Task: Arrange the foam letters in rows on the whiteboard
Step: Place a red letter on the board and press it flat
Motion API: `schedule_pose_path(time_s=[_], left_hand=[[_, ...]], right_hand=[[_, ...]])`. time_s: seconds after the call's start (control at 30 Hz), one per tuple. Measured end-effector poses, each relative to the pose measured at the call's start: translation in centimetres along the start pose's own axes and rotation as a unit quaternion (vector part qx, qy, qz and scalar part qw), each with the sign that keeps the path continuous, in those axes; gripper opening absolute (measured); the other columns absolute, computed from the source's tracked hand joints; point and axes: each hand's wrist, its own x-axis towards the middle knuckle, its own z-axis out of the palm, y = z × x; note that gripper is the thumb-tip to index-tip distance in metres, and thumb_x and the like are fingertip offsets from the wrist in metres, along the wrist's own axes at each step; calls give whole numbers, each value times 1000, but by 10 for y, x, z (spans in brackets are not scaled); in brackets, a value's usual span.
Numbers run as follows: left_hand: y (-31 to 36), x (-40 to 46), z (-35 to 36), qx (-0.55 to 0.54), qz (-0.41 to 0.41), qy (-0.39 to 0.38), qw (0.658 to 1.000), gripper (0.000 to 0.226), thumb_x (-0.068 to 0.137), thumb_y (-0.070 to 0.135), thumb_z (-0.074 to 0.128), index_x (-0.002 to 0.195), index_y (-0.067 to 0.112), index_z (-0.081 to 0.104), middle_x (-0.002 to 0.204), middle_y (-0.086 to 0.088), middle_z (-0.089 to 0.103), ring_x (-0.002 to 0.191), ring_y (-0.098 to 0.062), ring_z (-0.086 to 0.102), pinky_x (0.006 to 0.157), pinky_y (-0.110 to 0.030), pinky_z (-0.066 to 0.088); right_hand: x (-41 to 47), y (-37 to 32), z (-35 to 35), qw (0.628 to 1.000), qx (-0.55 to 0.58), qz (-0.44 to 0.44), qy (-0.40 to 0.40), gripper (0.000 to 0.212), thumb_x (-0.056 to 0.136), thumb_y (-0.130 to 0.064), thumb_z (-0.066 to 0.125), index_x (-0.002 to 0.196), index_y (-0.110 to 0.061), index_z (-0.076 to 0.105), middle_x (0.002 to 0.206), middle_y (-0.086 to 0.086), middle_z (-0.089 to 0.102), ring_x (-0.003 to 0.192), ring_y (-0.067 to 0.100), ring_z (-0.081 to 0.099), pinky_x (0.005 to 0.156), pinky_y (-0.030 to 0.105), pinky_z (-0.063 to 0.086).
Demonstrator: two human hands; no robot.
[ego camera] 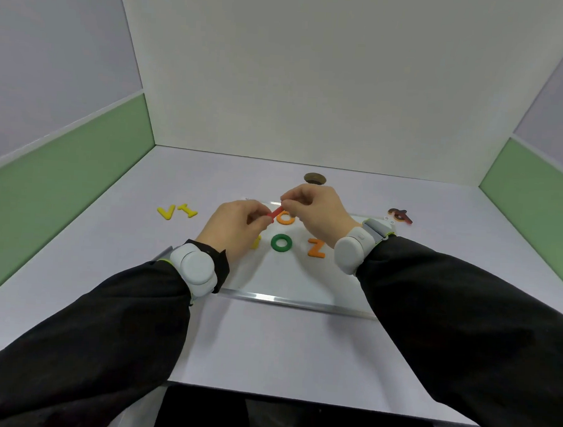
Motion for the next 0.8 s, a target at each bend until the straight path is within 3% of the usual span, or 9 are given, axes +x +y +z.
schedule_pose_path(time_s=[0.1,0.23,0.33,0.43,0.53,0.6,0.67,0.8], left_hand=[[10,0,14,-5,8,-11,1000,14,95,26,61,102,19,72,86,7,68,83,-14,65,75,-23,49],[25,0,33,-10,13,-31,999,16,95,30,62,103,20,71,87,7,67,83,-14,64,77,-24,49],[37,-1,45,-7,20,-45,999,14,93,33,62,98,24,72,86,8,68,79,-14,61,76,-29,51],[50,-2,56,27,37,-48,998,15,93,32,61,99,27,73,88,10,66,81,-13,58,72,-26,45],[59,-2,65,37,44,-53,997,16,94,32,60,100,26,74,81,15,61,78,-8,56,67,-20,42],[64,-2,71,29,40,-67,997,18,94,32,61,101,24,75,79,15,61,77,-7,60,72,-23,48],[68,-2,78,27,38,-76,996,18,93,32,61,101,23,75,82,10,65,81,-12,64,78,-31,53],[77,-4,89,88,41,-95,991,25,95,33,58,115,27,71,92,6,69,88,-15,62,73,-24,47]], right_hand=[[-5,9,-17,1000,-9,18,-9,12,87,-10,67,96,-9,75,65,-12,64,55,-5,55,62,13,44],[-15,16,-38,1000,-3,25,-13,15,87,-4,65,97,-7,75,77,16,72,63,9,60,66,19,52],[-21,21,-51,1000,-9,26,1,17,87,-2,64,98,-7,76,81,4,72,63,-4,60,63,9,46],[-25,32,-65,999,-17,33,11,17,87,-6,66,93,-16,78,81,-7,72,74,2,61,72,18,47],[-28,39,-75,999,-18,37,11,15,87,-9,67,94,-17,78,81,-6,71,75,7,60,72,21,48],[-31,42,-81,999,-20,39,-2,15,87,-11,67,96,-17,78,81,-7,71,76,5,61,74,20,47],[-34,46,-88,998,-27,46,-14,14,88,-11,67,96,-17,78,82,-8,72,76,4,62,75,20,47],[-39,53,-96,997,-47,56,-10,13,90,-8,66,95,-14,77,91,-1,75,84,6,66,79,18,48]])
